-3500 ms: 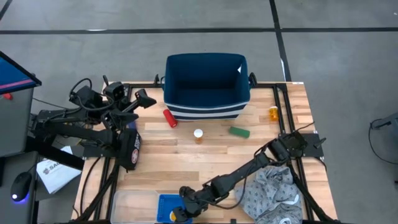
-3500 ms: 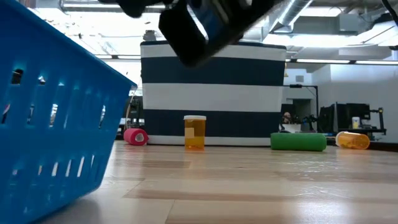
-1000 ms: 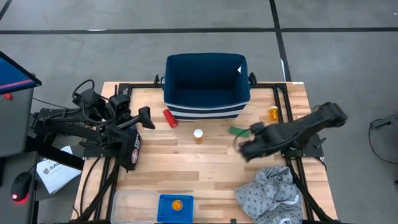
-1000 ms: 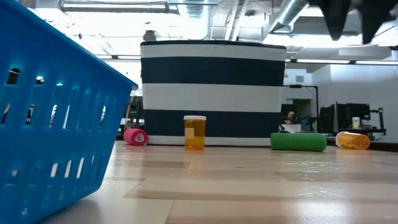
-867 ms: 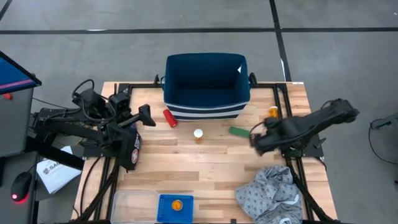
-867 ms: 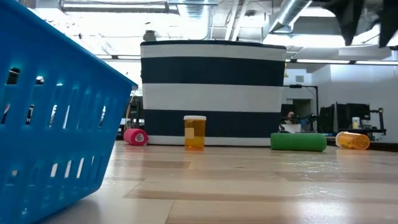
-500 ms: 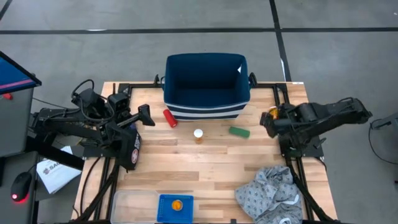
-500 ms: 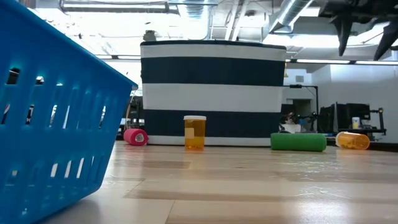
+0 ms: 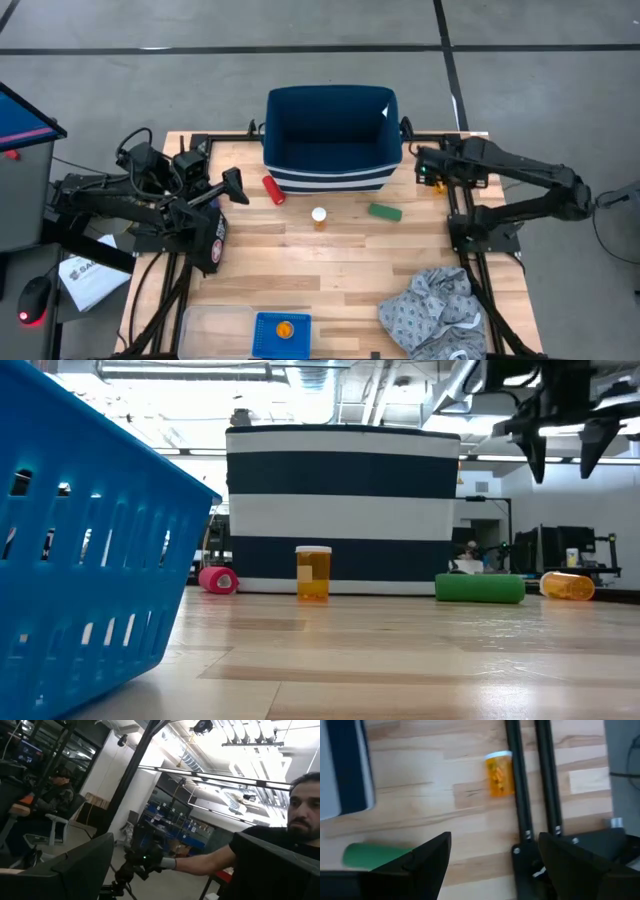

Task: Pick & place medical supplies in basket/bin
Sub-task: Put the top yellow pill bottle into the blue basket

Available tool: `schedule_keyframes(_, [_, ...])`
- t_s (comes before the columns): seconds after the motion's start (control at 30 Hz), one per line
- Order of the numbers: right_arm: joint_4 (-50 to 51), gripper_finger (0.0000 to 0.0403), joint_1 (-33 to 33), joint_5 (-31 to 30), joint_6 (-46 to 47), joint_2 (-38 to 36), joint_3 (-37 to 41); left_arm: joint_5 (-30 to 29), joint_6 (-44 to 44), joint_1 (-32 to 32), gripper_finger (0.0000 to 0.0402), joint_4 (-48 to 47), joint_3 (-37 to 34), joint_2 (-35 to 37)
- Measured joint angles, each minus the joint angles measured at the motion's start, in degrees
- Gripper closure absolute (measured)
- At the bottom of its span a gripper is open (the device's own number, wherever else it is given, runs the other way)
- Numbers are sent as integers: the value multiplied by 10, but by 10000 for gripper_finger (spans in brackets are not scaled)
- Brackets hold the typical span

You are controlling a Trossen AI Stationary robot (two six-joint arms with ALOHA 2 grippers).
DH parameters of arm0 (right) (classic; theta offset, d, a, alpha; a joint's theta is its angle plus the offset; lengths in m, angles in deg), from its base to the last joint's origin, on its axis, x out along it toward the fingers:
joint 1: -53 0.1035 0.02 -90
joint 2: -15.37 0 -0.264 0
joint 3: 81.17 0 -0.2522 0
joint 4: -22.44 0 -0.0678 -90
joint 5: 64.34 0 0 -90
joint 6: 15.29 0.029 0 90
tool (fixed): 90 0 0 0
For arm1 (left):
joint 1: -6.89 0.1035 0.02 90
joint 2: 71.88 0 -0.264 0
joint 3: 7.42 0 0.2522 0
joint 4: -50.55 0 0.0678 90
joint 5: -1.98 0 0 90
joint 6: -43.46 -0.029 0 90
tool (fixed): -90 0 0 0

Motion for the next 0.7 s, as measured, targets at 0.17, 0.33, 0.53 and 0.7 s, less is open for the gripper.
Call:
schedule_keyframes(0.17, [-6, 106, -78, 10, -67, 14, 0, -8, -1, 0, 2, 1, 0, 0])
schedule_keyframes(0.33, [-28, 106, -118, 15, -124, 46, 0, -10, -11, 0, 2, 2, 0, -7])
schedule_keyframes(0.53, [-38, 106, -140, 17, -161, 90, 16, -20, -22, 0, 2, 0, 1, -21])
schedule_keyframes(0.7, [-57, 106, -177, 62, -163, 52, 90, -22, -23, 0, 2, 1, 1, -29])
